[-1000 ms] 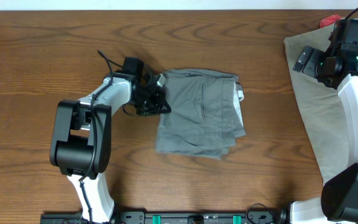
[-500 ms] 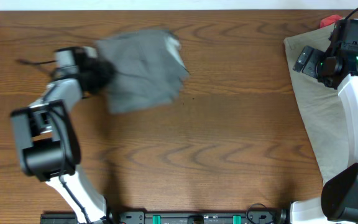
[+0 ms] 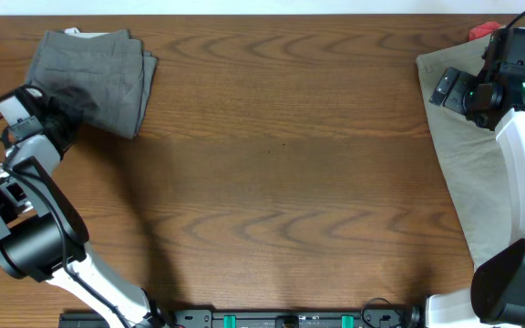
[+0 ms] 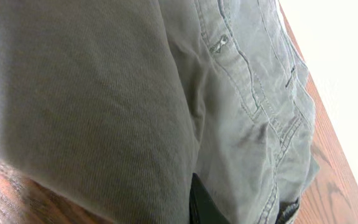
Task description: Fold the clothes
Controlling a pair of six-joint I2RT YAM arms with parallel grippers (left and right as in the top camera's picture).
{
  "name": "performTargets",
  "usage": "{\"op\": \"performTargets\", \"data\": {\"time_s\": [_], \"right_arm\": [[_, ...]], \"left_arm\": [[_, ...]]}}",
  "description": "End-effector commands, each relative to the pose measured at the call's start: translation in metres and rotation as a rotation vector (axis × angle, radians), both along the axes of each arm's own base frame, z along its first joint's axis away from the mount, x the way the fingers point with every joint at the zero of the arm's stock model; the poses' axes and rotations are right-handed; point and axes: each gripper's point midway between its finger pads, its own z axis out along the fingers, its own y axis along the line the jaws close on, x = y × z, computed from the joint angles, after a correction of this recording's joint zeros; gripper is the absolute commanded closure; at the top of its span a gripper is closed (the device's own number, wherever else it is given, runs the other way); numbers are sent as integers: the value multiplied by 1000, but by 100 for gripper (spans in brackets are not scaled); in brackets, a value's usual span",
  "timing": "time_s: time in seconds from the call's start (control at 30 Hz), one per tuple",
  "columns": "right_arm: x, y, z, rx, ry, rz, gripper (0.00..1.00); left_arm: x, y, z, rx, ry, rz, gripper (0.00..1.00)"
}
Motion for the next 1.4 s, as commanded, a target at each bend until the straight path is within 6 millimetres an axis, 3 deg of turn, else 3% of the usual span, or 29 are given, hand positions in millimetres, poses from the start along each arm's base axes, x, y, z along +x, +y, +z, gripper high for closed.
{"op": "performTargets", "data": {"time_s": [0.0,0.27,0.43,0.53,0.67,0.83,0.9,0.93,1.1,1.27,1.37], "right_arm": [[1,-1,0,-13,3,11,1],[1,-1,0,-13,3,11,1],[1,-1,0,-13,3,11,1],[1,-1,0,-13,3,11,1],[1,-1,0,-13,3,12,1],[1,-1,0,-13,3,12,1],[1,-1,0,-13,3,12,1],[1,-1,0,-13,3,12,1],[1,-1,0,-13,3,12,1],[1,-1,0,-13,3,12,1],[1,-1,0,-13,3,12,1]], "left_arm": [[7,-4,-7,28,3,7,94],[32,-16,-22,49,-41,-34,94],[44,-18,-38,42,-33,-45,94],[48,-16,-38,50,-42,-43,93],[50,-12,-36,63,-46,-37,78],[48,-15,-38,50,-35,-45,66],[48,-20,-37,27,-41,-68,49],[49,-24,-35,10,-52,-88,44],[44,-31,-8,-54,-91,-145,36],[24,-23,38,-59,-81,-113,17],[0,-28,63,-89,-33,-97,8]]}}
